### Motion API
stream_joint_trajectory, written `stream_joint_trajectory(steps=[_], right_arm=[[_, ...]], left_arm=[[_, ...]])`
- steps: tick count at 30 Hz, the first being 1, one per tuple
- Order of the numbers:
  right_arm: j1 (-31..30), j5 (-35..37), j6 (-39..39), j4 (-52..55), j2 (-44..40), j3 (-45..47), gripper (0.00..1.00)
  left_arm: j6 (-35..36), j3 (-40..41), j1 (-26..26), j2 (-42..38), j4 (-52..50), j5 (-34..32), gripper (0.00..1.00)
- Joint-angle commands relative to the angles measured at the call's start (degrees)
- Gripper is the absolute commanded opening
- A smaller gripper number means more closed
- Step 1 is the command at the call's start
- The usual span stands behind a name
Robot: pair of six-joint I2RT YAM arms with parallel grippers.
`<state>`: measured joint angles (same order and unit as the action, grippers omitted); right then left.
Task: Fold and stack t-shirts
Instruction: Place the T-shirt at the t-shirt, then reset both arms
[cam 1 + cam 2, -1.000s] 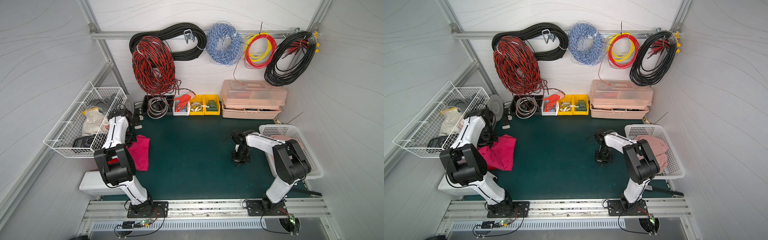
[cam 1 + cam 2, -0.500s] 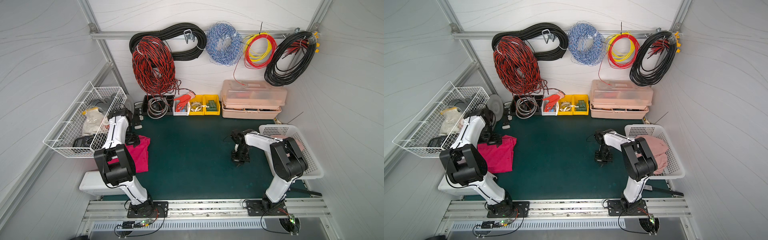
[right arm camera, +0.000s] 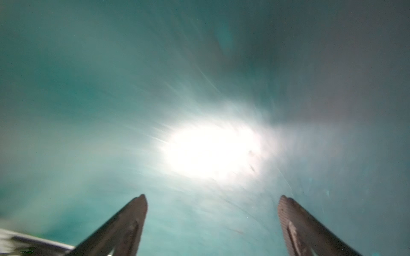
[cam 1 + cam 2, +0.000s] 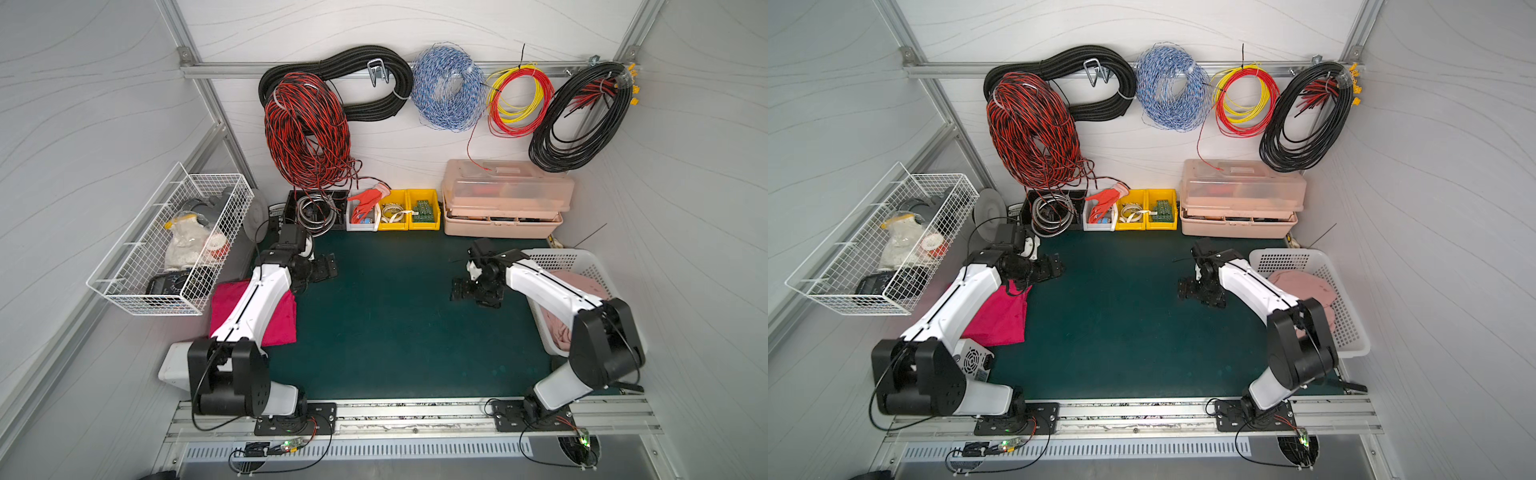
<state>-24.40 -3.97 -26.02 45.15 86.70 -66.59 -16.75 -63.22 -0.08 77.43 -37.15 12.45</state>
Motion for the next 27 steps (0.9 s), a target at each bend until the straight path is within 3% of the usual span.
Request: stream_joint_trajectory(steps=[1, 4, 6, 8, 10, 14, 16, 17, 20, 21, 23, 27], right_arm=[[2.0, 3.2, 2.1, -5.8, -6.1, -1.0, 0.99], [2.0, 12.6, 5.2, -18.0, -14.1, 5.9, 0.99], [1.9, 14.9, 10.1, -33.3, -20.1, 15.7, 0.99], [1.9, 18.3, 14.3, -47.0, -25.5, 25.0, 0.99], [2.2, 23.8, 17.1, -53.9, -29.7, 31.2, 0.99], [3.9, 25.7, 24.5, -59.4, -34.2, 40.3, 0.99], [5.3, 25.7, 26.7, -62.7, -35.2, 44.1, 0.99], [6.5, 25.0, 27.7, -65.3, -35.6, 46.1, 0.99], [12.6, 21.7, 27.9, -74.8, -34.4, 51.7, 0.99], [14.7, 20.1, 27.5, -77.3, -33.0, 52.8, 0.99], [17.5, 16.3, 26.8, -82.1, -29.1, 54.2, 0.99], [19.0, 10.0, 26.9, -96.8, -15.7, 54.3, 0.99]], left_arm=[[1.4, 2.9, 0.7, -5.3, 18.1, 3.0, 1.0], [10.1, 14.5, 0.8, -9.4, 33.6, -2.7, 1.0], [11.2, 23.5, 1.7, -11.7, 45.5, -9.9, 1.0], [11.9, 30.9, 4.3, -12.4, 54.7, -11.5, 1.0], [12.1, 37.2, 6.2, -11.7, 63.0, -13.1, 1.0], [12.4, 43.6, 6.6, -4.5, 81.4, -11.0, 1.0], [12.3, 39.6, 7.0, -0.1, 77.2, -10.7, 1.0], [12.1, 38.9, 7.0, 3.0, 78.2, -10.9, 1.0], [14.6, 45.0, 5.7, 13.0, 99.4, -9.4, 1.0], [15.0, 45.6, 5.0, 12.7, 101.2, -10.2, 1.0], [14.2, 43.8, 4.9, 11.2, 93.3, -12.2, 1.0], [14.7, 44.0, 4.9, 12.3, 96.4, -11.5, 1.0]])
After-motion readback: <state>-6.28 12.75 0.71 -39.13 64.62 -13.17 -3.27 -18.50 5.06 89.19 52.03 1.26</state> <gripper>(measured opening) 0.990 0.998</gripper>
